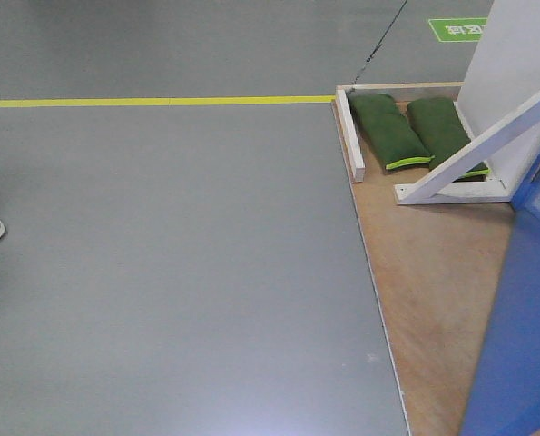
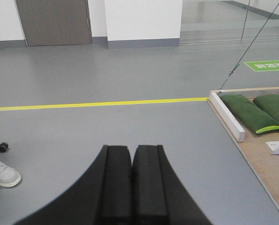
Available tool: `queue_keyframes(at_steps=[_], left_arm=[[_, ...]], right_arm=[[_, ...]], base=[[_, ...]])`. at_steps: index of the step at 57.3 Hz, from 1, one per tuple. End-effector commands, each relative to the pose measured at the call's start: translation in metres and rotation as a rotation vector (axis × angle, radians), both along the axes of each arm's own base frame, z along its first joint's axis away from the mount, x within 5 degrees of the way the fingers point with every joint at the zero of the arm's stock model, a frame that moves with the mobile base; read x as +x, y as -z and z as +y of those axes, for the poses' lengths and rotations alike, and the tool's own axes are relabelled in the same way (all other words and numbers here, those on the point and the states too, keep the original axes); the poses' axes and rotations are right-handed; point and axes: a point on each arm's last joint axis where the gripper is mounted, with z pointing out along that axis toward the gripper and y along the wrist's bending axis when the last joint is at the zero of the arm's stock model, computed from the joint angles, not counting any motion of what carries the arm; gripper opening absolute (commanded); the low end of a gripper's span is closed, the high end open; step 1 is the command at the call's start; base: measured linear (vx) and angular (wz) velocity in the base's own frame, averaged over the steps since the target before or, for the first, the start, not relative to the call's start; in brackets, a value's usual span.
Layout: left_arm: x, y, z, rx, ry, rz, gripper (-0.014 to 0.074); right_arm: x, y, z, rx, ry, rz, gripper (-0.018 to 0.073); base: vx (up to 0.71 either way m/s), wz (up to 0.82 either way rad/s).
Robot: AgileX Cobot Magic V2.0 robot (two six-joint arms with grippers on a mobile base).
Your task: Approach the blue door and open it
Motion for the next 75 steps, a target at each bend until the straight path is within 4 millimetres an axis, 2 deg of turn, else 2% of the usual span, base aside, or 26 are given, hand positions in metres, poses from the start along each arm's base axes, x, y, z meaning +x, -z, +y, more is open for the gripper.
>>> queue_keyframes(at_steps=[1, 20, 42, 59, 66, 75], left_arm=[[-0.001, -0.017, -0.001, -0.006, 0.012, -0.115, 0.0073], [-0.001, -0.017, -0.001, -0.006, 0.012, -0.115, 0.0073], [-0.001, -0.017, -0.001, -0.006, 0.012, -0.115, 0.0073], [-0.001, -0.017, -0.001, -0.006, 0.012, -0.115, 0.0073], [-0.001, -0.017, -0.001, -0.006, 0.012, -0.115, 0.0073], [-0.001, -0.017, -0.001, -0.006, 0.012, -0.115, 0.0073]], right_arm=[[0.002, -0.032, 0.036, -0.168, -0.053, -0.033, 0.0012], [0.042, -0.034, 0.086, -0.198, -0.268, -0.026, 0.0012], [0.078, -0.033, 0.161, -0.192, -0.562, -0.054, 0.0012], [0.105, -0.019, 0.223, -0.147, -0.796, 0.007, 0.0012], [0.12, -0.008, 0.236, -0.131, -0.843, 0.035, 0.0012], [0.134, 0.004, 0.24, -0.106, -0.862, 0.065, 0.0012]], base=[[0.0, 0.0], [0.0, 0.0], [0.0, 0.0], [0.0, 0.0], [0.0, 0.0], [0.0, 0.0]])
